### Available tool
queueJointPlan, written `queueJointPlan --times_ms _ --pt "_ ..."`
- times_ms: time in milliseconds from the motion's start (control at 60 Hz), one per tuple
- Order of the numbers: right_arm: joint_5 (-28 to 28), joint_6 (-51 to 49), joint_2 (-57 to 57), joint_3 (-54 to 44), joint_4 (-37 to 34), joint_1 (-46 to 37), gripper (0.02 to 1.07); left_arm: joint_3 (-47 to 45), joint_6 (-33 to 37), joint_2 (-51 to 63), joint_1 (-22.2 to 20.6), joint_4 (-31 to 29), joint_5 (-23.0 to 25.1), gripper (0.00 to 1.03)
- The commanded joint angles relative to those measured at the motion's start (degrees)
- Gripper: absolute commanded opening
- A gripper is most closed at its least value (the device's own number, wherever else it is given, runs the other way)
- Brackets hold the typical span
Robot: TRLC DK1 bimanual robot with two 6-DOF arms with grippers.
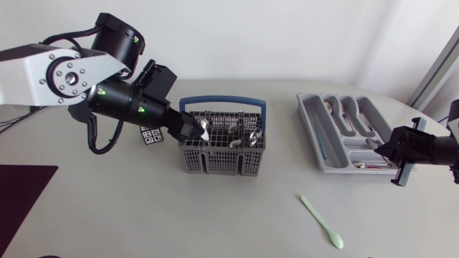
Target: Transfer all utensils from the basket to the drawer tray.
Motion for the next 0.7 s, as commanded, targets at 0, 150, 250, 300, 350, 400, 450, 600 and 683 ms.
queueJointPlan --times_ms 0,150,250,300,350,400,450,600,683 --pt "1.2 -2.6 3.8 1.1 3.3 -0.3 0.07 -1.7 -1.4 1.3 -0.7 -0.7 -0.4 0.76" --pt "4.0 -4.8 6.8 1.5 5.5 0.7 0.07 -1.9 -2.1 1.5 -0.4 -1.1 -0.4 0.76" --pt "7.3 -8.0 7.9 -0.3 5.9 2.0 0.08 -2.2 -2.5 2.1 -0.4 -1.7 -0.3 0.76" --pt "8.8 -8.9 8.2 -1.4 6.9 2.5 0.16 -2.4 -2.8 2.5 -0.4 -1.7 -0.3 0.76" --pt "10.2 -9.1 8.5 -2.6 8.9 2.9 0.31 -2.5 -3.0 2.9 -0.5 -1.6 -0.3 0.75" --pt "11.5 -8.9 8.6 -3.6 11.3 3.2 0.52 -2.4 -3.2 3.7 -0.7 -1.6 -0.3 0.75" --pt "11.9 -7.8 8.3 -3.9 12.0 3.3 0.59 -2.1 -3.6 4.4 -0.9 -1.6 -0.3 0.75" --pt "11.3 -2.7 4.4 -2.4 8.0 3.2 0.72 -1.3 -4.7 5.5 -1.2 -1.4 -0.3 0.73" --pt "9.6 0.9 0.6 -1.3 3.2 3.2 0.77 -0.4 -5.8 5.9 -1.0 -1.0 -0.3 0.68"
